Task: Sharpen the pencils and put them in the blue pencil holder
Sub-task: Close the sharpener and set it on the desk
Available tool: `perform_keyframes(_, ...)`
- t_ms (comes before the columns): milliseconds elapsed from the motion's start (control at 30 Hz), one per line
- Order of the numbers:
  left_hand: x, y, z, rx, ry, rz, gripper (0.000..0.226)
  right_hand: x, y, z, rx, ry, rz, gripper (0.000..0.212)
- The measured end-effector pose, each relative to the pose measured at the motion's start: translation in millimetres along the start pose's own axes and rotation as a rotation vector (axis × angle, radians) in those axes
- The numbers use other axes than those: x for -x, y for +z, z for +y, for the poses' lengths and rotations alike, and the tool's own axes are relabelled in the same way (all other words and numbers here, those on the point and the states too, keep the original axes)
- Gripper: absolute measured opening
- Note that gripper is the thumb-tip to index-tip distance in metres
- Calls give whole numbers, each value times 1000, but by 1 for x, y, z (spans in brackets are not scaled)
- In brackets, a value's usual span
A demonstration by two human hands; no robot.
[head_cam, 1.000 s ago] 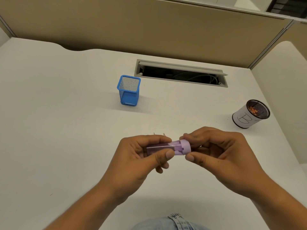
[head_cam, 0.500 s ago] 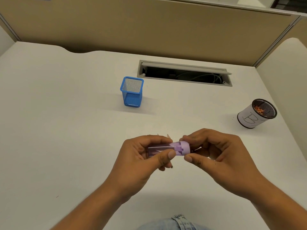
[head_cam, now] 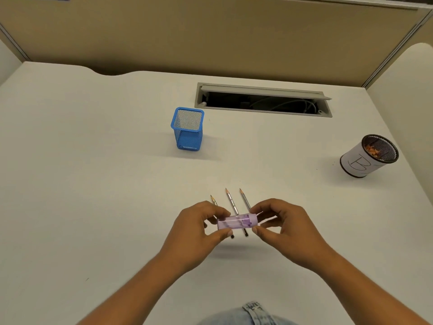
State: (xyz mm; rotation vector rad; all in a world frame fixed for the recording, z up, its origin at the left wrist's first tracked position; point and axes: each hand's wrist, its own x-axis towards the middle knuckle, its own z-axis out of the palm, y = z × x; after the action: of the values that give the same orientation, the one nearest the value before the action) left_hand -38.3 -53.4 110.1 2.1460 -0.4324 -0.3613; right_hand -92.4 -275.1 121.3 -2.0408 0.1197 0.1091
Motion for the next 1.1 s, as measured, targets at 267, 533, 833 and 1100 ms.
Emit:
perform_keyframes(267,-20,19,-30,-161,28,39,25,-21,17,36,122,-29,21,31)
perform_keyframes(533,-104,10,-36,-308,3,4,29,-106,4,41,241,-40,66,23)
perform_keyframes(833,-152,13,-40,-414,-1,36,29,-157,1,64,285,54,81,26)
perform_keyframes(1100,-158,20,-49,-356,-10,40,29,-163,0,79,298,54,66,19)
